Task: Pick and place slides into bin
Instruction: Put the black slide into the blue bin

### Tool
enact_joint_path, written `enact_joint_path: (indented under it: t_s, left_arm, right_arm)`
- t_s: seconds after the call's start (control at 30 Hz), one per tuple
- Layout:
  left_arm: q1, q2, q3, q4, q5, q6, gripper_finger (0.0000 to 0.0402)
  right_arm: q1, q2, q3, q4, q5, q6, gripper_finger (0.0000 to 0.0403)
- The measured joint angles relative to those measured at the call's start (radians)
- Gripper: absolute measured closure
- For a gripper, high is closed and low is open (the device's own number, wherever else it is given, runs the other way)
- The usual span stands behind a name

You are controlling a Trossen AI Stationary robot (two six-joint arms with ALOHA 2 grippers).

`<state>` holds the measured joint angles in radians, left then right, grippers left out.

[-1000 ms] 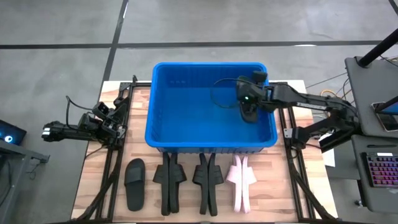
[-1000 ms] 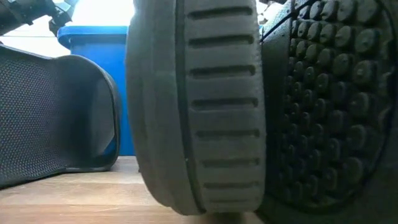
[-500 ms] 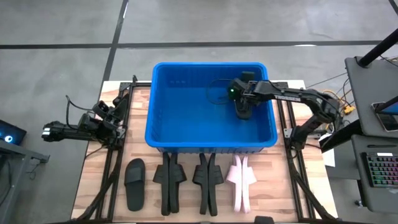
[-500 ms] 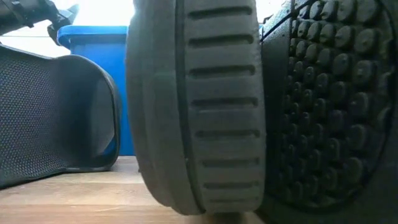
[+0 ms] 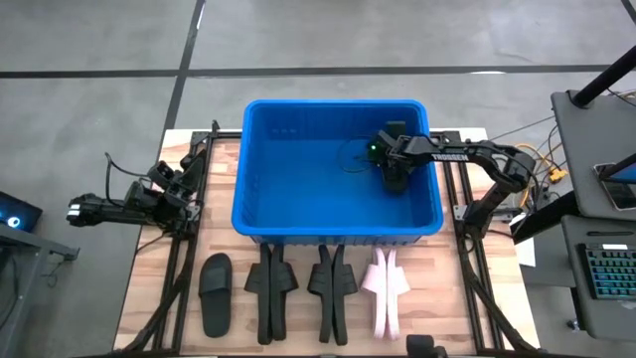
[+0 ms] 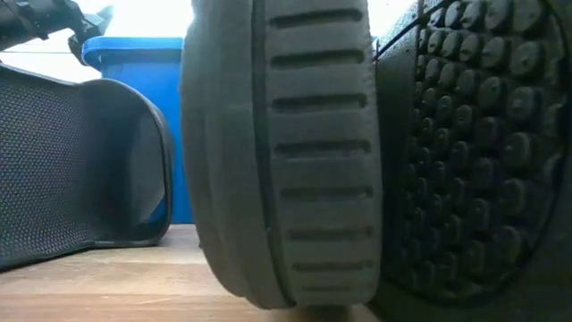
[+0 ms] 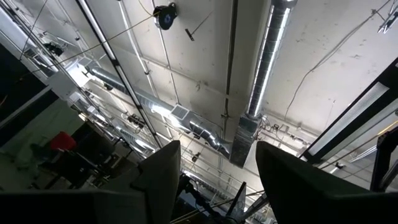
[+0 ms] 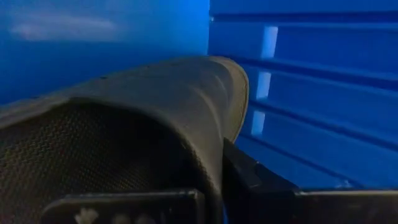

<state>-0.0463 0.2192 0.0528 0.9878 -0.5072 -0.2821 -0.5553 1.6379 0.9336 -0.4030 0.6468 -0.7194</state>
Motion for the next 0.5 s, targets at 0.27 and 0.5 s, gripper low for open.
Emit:
enact_joint_path:
  t_s: [0.27, 0.5]
  left_arm:
    - [0.0, 0.0, 0.0, 0.0, -0.005, 0.0, 0.0206]
    - [0.0, 0.0, 0.0, 0.0, -0.007, 0.0, 0.0206]
  right_arm:
    - [-0.01, 0.001, -0.06, 0.154, 0.004, -0.1, 0.039]
    - [-0.019, 0.001, -0.078, 0.167, 0.003, -0.077, 0.039]
